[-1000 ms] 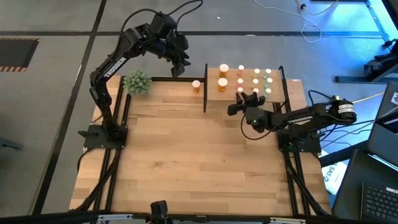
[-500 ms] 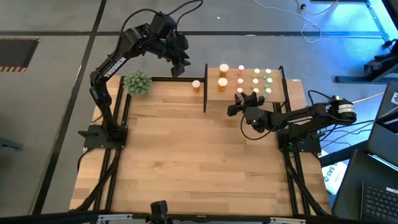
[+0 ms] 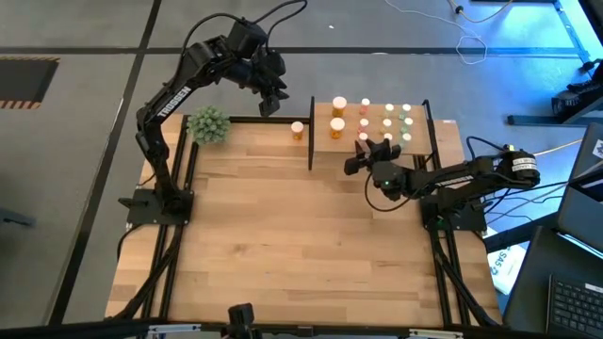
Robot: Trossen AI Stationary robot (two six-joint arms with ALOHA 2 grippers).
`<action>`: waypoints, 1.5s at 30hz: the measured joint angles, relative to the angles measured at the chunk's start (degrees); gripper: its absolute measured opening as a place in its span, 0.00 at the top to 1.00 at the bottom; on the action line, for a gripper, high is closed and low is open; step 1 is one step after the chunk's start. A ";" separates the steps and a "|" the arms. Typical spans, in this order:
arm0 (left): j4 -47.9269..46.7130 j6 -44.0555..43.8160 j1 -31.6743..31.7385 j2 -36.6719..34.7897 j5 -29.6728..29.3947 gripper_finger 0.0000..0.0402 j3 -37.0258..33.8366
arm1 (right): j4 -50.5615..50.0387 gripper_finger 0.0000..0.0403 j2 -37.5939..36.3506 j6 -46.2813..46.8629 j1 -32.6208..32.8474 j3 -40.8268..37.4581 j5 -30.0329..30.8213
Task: Pick and place medicine bottles onto shelf by color
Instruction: Put the orange pill bottle on the shelf aligned with the other orange pill bottles
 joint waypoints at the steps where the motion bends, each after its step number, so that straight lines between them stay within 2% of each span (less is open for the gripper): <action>1: 0.00 0.00 0.00 0.00 0.00 0.64 0.00 | 0.69 0.58 0.00 -0.26 0.00 0.00 0.00; 11: 0.01 0.00 -0.11 0.00 0.00 0.64 0.00 | 5.52 0.58 -0.07 -8.47 0.61 0.04 1.12; 16: 0.00 0.00 -0.20 0.00 0.02 0.64 0.00 | 6.57 0.58 -0.07 -9.07 0.61 0.04 1.17; 22: 0.00 0.00 -0.20 0.00 0.00 0.64 0.00 | 6.78 0.58 -0.07 -10.54 0.59 0.04 5.67; 45: -1.60 -0.04 -0.11 0.00 -0.41 0.64 0.00 | 27.15 0.58 -2.59 -35.03 0.76 0.13 4.11</action>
